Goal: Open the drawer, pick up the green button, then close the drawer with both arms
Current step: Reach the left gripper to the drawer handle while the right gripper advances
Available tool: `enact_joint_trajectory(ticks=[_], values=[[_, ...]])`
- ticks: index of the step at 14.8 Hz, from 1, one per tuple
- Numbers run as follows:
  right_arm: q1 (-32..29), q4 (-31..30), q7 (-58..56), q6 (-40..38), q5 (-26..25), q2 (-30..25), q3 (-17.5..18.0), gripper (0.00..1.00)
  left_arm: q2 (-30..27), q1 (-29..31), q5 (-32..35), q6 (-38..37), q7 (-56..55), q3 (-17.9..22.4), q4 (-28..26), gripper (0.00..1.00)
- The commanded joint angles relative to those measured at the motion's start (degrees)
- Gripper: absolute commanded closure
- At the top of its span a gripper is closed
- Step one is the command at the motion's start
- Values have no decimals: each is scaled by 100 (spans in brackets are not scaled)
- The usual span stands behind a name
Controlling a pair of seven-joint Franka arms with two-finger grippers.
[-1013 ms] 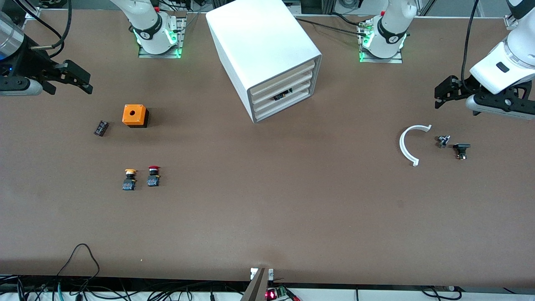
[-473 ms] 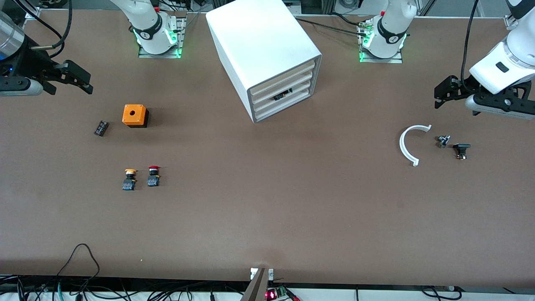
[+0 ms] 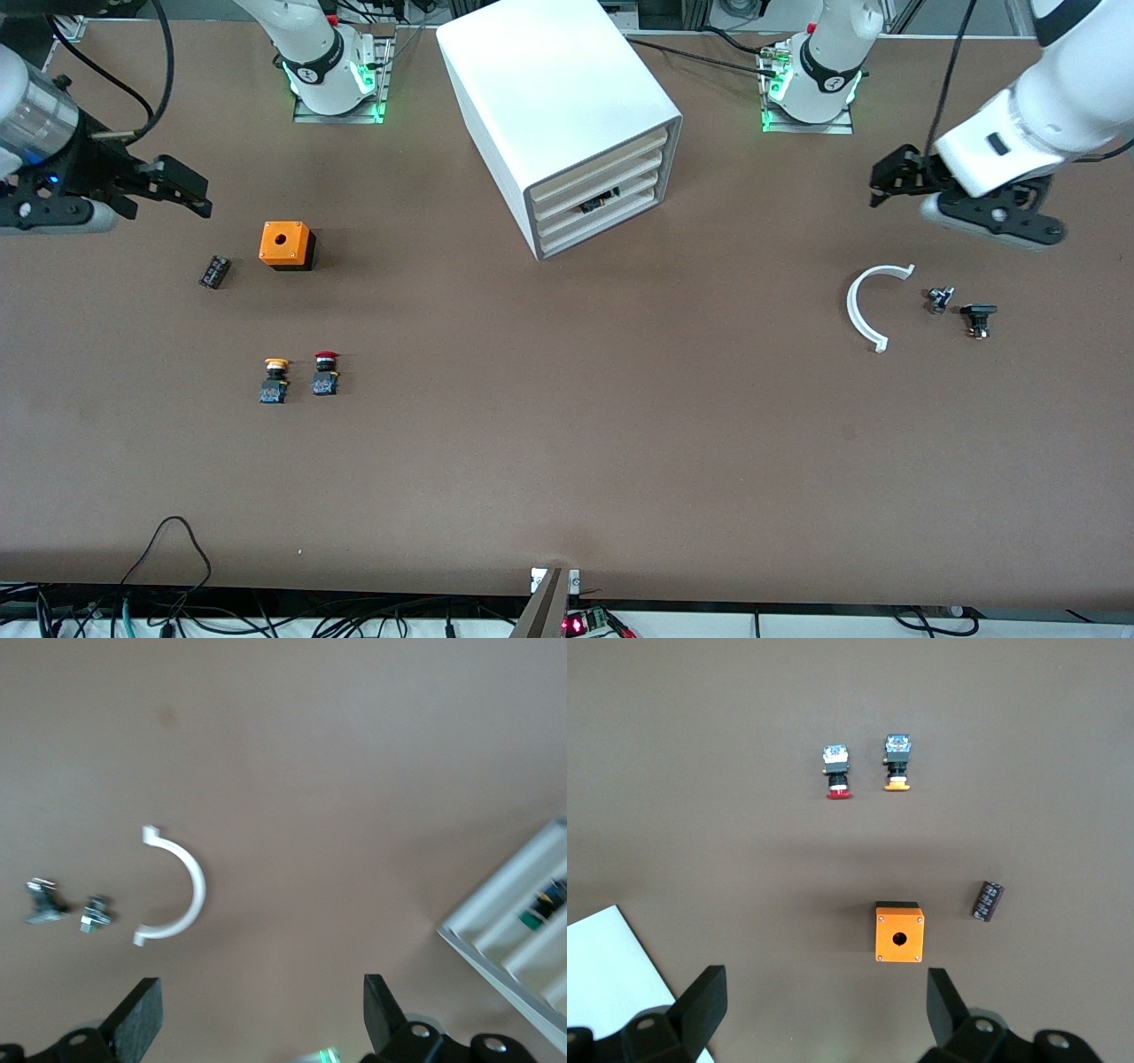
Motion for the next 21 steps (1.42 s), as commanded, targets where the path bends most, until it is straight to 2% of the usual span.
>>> enact_joint_trajectory(ticks=[1, 3, 5, 9, 11, 14, 17, 19, 21], values=[[-99, -4, -76, 55, -50, 140, 94, 0, 307, 23, -462, -358, 154, -282, 116, 0], [-81, -4, -32, 107, -6, 307, 102, 0, 491, 23, -997, -385, 172, -336, 99, 0], [-55, -4, 38, 212, 3, 456, 102, 0, 711, 84, -1875, -385, 172, -327, 29, 0], [24, 49, 512, 520, 12, 816, 129, 0, 1167, 59, -2835, -245, 242, -336, 11, 0], [103, 75, 810, 695, 20, 992, 129, 0, 1309, 41, -3239, 36, 767, -336, -111, 0], [287, 285, 1364, 775, 12, 1343, 129, 0, 1301, 41, -3968, 817, 1733, -336, -883, 1], [498, 628, 1725, 775, 3, 1748, 129, 0, 1300, 41, -5145, 1591, 2963, -345, -1858, 2], [638, 926, 2032, 775, 3, 2011, 129, 0, 1309, 32, -5683, 1768, 3318, -414, -2264, 2], [814, 1155, 2462, 784, 3, 2240, 129, 0, 1335, 32, -5843, 1795, 3397, -450, -2528, 5]])
